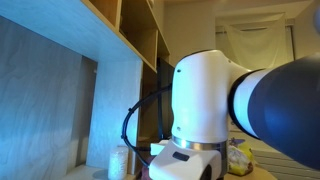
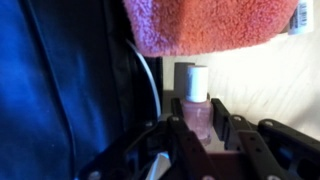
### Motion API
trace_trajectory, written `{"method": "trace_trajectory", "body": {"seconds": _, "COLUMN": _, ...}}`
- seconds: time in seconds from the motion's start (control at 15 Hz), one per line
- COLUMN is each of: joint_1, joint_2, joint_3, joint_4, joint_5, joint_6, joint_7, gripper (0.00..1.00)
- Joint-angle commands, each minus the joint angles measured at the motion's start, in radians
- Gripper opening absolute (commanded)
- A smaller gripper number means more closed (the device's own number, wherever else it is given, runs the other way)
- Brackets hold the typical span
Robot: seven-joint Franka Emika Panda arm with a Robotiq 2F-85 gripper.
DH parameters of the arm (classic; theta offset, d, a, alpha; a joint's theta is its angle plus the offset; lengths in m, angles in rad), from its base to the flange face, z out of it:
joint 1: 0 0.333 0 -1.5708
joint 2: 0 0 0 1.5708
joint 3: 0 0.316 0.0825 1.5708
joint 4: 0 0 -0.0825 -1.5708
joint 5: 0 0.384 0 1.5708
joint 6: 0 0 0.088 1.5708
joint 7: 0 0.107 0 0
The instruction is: Slide the bag to the right, move the two nail polish bottles on the table to the right, pull the peach towel forward and put the two nail polish bottles on the towel
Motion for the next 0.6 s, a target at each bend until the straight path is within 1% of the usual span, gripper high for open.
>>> {"method": "trace_trajectory", "body": {"seconds": 0.0, "joint_1": 0.002, "joint_2": -0.016, "joint_3": -0.004, "joint_4": -0.014, "joint_5": 0.009, "joint_6": -0.019, "joint_7": -0.038, "gripper": 0.59}}
{"method": "trace_trajectory", "body": {"seconds": 0.13, "joint_1": 0.006, "joint_2": -0.021, "joint_3": -0.018, "joint_4": -0.02, "joint_5": 0.003, "joint_6": -0.011, "joint_7": -0.016, "gripper": 0.72}}
{"method": "trace_trajectory", "body": {"seconds": 0.33, "joint_1": -0.003, "joint_2": -0.055, "joint_3": -0.018, "joint_4": -0.061, "joint_5": 0.001, "joint_6": 0.021, "joint_7": -0.01, "gripper": 0.96}}
{"method": "trace_trajectory", "body": {"seconds": 0.4, "joint_1": -0.007, "joint_2": -0.076, "joint_3": -0.019, "joint_4": -0.089, "joint_5": -0.001, "joint_6": 0.046, "joint_7": 0.0, "gripper": 1.0}}
{"method": "trace_trajectory", "body": {"seconds": 0.53, "joint_1": -0.013, "joint_2": -0.118, "joint_3": -0.025, "joint_4": -0.143, "joint_5": -0.007, "joint_6": 0.09, "joint_7": 0.017, "gripper": 1.0}}
